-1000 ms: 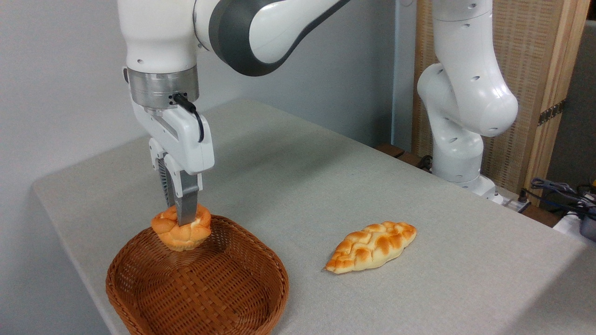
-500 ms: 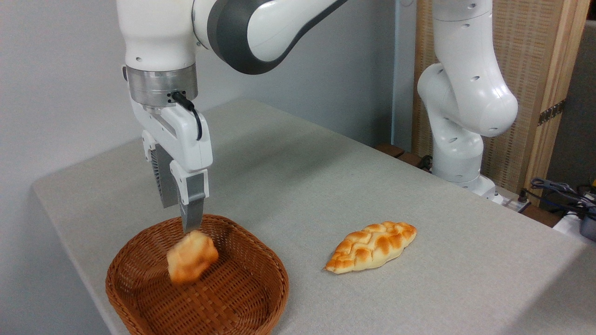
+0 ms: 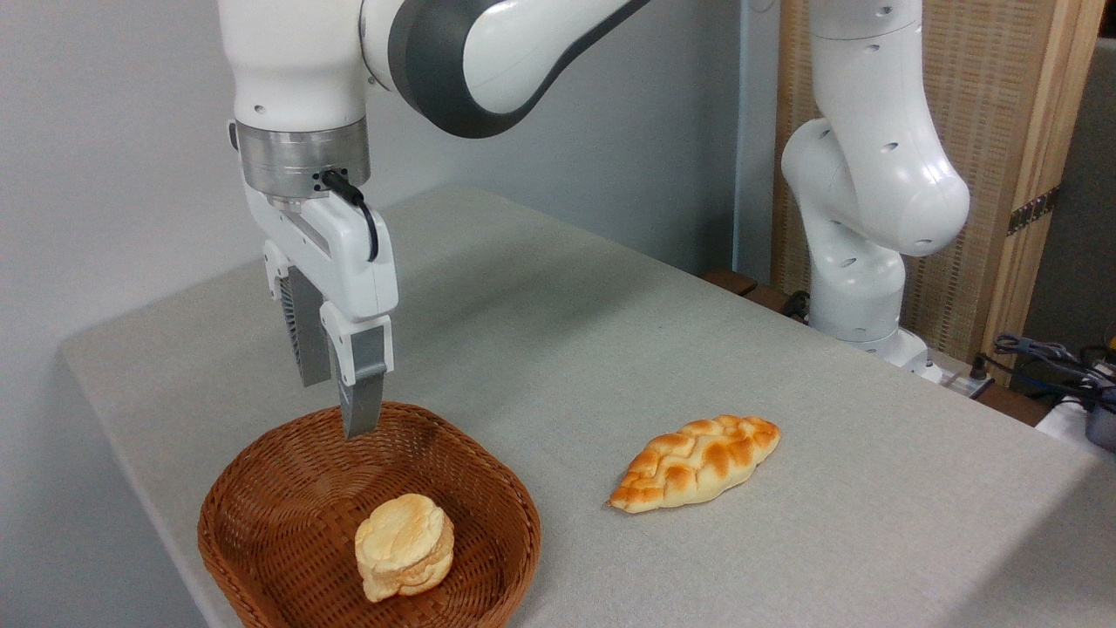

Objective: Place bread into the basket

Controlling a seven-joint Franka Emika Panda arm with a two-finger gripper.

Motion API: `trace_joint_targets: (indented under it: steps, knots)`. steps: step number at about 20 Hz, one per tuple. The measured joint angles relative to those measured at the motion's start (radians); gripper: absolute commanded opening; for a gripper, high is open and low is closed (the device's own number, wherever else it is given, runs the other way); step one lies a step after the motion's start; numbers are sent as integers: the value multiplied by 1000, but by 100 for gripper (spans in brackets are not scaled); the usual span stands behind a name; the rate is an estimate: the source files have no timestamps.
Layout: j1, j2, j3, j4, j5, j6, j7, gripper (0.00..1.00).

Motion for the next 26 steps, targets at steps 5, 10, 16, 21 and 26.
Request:
trace_joint_targets:
  steps: [5, 10, 16, 21, 26]
  knots:
    - [0, -8, 1, 3, 0, -21, 0, 100]
    - [3, -70, 17, 9, 0, -174, -1, 100]
    - [17, -148, 48, 9, 0, -355, -1, 100]
    - [108, -173, -15, 9, 0, -365, -6, 100]
    - [205, -185, -122, 9, 0, -366, -6, 100]
